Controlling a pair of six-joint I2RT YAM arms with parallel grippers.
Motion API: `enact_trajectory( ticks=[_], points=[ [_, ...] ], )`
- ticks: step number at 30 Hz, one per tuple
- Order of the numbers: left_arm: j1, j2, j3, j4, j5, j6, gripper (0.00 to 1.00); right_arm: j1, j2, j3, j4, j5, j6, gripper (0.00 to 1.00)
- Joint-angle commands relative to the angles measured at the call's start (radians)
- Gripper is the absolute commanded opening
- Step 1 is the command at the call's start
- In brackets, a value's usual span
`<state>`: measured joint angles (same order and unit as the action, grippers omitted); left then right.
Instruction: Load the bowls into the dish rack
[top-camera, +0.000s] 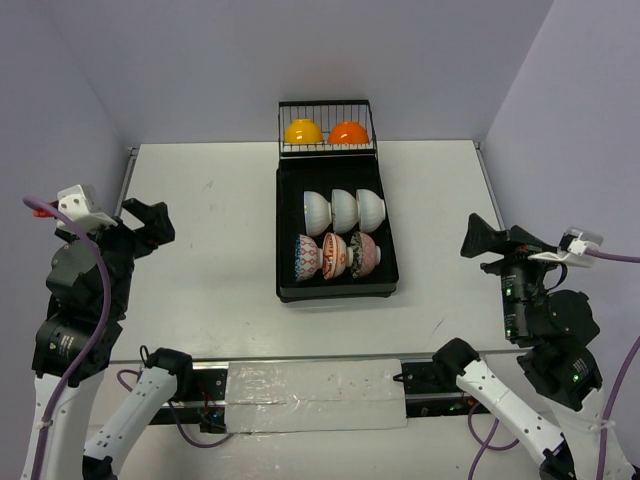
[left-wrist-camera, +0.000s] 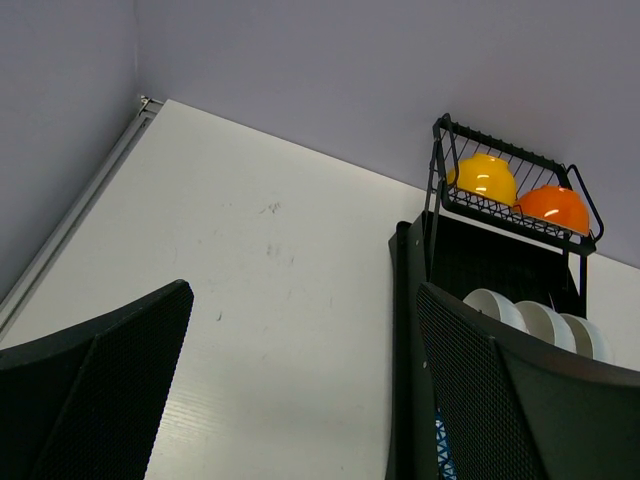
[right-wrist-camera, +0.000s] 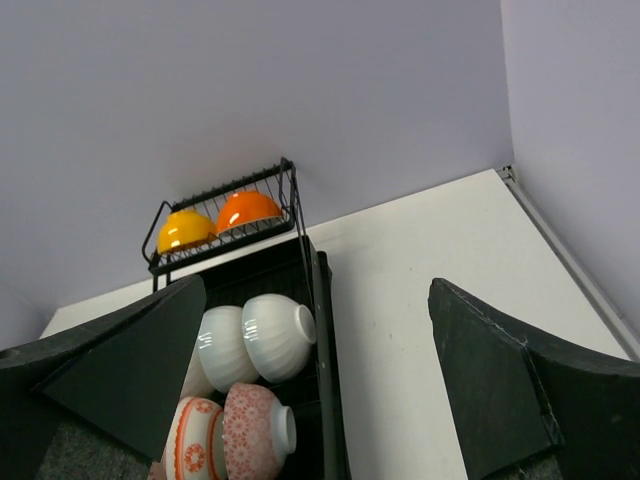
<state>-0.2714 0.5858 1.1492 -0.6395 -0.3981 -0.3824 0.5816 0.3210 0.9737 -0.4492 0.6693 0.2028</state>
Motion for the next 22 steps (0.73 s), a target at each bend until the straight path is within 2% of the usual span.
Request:
enact_trajectory(
  ticks=[1,22],
  points=[
    [0.005,0.011,0.010,0.014,0.004,0.016,0.99,-0.003,-0.003,0.002,0.066,0.018,-0.013,1.00],
    [0.005,0.039,-0.011,0.072,0.048,-0.019,0.99,-0.003,0.013,0.033,0.083,-0.008,-0.062,1.00]
  ],
)
